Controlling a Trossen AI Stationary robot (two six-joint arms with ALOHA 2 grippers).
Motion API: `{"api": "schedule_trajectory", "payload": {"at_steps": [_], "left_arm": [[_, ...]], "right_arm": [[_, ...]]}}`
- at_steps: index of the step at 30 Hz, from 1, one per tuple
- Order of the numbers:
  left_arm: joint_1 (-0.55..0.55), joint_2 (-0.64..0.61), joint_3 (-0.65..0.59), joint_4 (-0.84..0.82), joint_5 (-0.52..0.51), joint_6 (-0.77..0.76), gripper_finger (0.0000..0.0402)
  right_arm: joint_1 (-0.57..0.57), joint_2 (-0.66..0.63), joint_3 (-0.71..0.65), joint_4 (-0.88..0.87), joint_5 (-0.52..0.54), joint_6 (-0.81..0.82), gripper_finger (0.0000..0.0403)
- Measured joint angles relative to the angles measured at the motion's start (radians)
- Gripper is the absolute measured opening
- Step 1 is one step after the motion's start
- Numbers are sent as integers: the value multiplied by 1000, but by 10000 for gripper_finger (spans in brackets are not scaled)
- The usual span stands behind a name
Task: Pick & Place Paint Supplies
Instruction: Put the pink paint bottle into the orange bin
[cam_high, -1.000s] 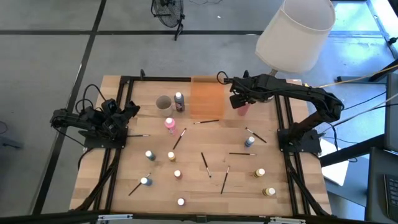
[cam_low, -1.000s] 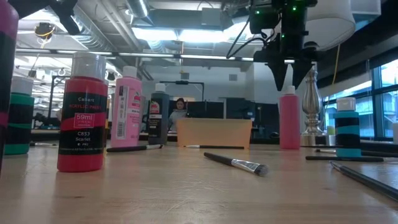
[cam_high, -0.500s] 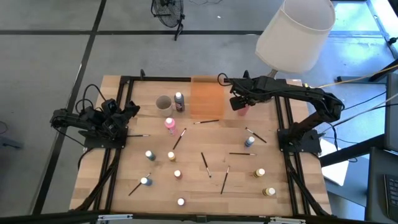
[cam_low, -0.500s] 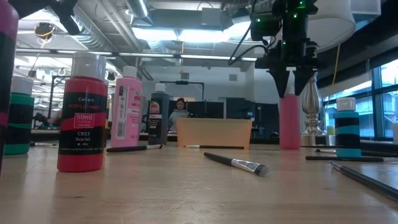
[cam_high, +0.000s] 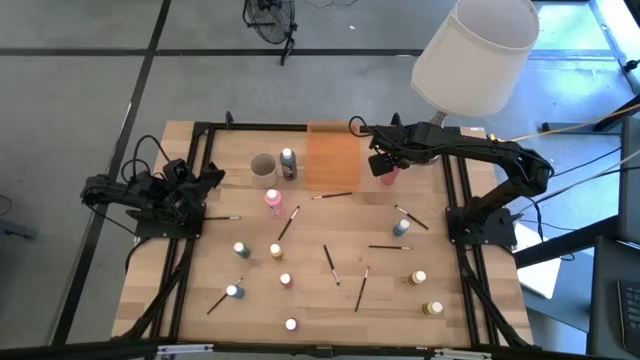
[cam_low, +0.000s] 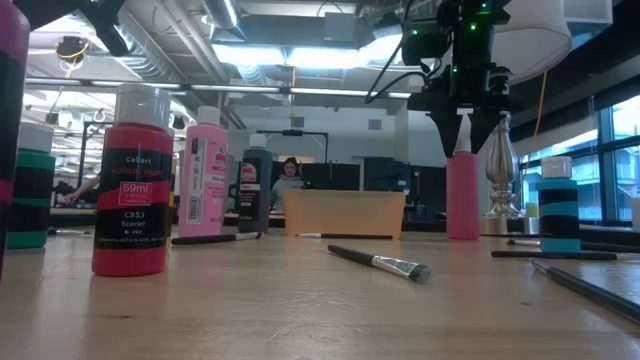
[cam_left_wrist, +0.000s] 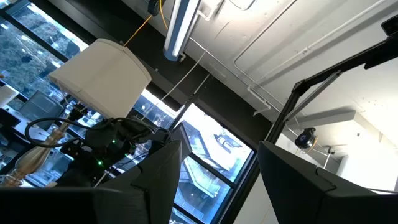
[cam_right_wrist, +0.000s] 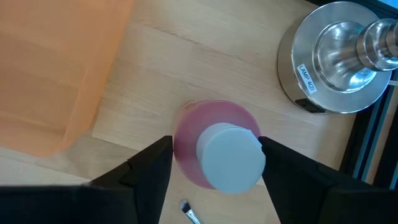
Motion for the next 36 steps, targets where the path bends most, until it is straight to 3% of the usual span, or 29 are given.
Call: {"api": "schedule_trajectory", "payload": {"at_steps": [36], "left_arm": [[0,0,0,0,-4,1,210]], "right_arm": [[1,-2,3,14,3,-60,231]]}}
